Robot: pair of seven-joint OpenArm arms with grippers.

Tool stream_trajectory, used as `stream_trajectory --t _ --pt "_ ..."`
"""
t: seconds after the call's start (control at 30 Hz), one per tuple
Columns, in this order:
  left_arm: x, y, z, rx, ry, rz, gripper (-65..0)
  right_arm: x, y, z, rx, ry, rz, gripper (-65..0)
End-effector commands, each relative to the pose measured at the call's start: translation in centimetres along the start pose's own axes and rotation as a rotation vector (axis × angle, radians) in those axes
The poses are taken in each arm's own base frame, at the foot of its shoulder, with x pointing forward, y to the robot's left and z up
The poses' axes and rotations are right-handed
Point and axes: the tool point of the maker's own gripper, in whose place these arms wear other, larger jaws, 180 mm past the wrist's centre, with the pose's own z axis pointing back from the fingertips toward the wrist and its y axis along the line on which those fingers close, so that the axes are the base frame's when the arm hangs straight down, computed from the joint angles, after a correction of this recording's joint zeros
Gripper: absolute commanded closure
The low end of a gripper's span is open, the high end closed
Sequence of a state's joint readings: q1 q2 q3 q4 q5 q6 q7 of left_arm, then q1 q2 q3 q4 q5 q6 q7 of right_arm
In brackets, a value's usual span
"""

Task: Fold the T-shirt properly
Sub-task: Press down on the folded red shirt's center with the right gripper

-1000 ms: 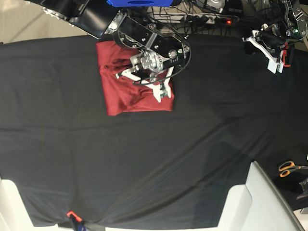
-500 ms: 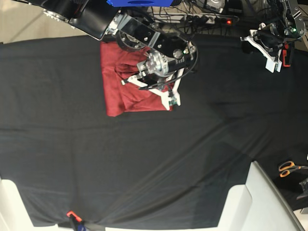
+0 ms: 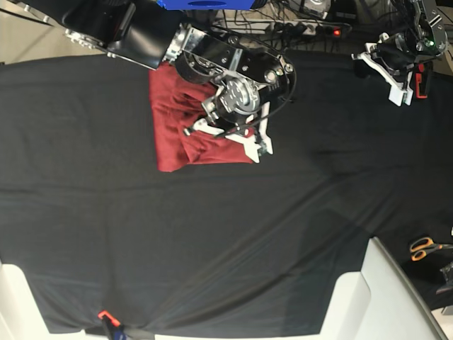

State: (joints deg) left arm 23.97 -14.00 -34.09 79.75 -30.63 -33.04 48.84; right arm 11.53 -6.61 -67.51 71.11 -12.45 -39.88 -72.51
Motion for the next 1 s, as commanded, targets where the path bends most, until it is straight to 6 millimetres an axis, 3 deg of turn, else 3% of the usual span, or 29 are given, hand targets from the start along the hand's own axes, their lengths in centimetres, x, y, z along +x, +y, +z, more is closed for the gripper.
stream_trajectory --t 0.0,0.23,0.3,0.4,0.47,0.63,0.8,0.97 --pt "1.1 0.3 0.5 0.001 -0.031 -0.015 0.0 1.5 -0.1 0.6 -0.003 -0.038 -0.012 -0.5" --pt "1.0 0.3 0.5 0.001 -0.03 -0.014 0.0 1.6 0.6 1.1 0.015 -0.044 -0.014 -1.8" --pt "1.0 0.3 0.5 0.001 -0.03 -0.014 0.0 1.9 1.0 1.6 0.034 -0.07 -0.021 -10.2" --pt "1.0 0.3 0.5 0.001 -0.03 -0.014 0.0 1.5 2.2 2.0 0.105 -0.045 -0.038 -29.0" --pt "1.0 0.3 0.5 0.001 -0.03 -0.014 0.0 1.0 3.2 2.1 0.166 -0.01 -0.051 -35.6" --pt "1.0 0.4 0.5 0.003 -0.028 -0.015 0.0 1.1 5.3 2.6 0.291 0.007 -0.088 -36.3" --pt "1.0 0.5 0.5 0.004 -0.027 -0.015 0.0 1.1 5.9 2.9 0.329 0.009 -0.102 -36.3" --pt "0.9 0.5 0.5 0.004 -0.026 -0.014 0.0 3.1 6.6 5.5 0.417 -0.056 -0.134 -36.3"
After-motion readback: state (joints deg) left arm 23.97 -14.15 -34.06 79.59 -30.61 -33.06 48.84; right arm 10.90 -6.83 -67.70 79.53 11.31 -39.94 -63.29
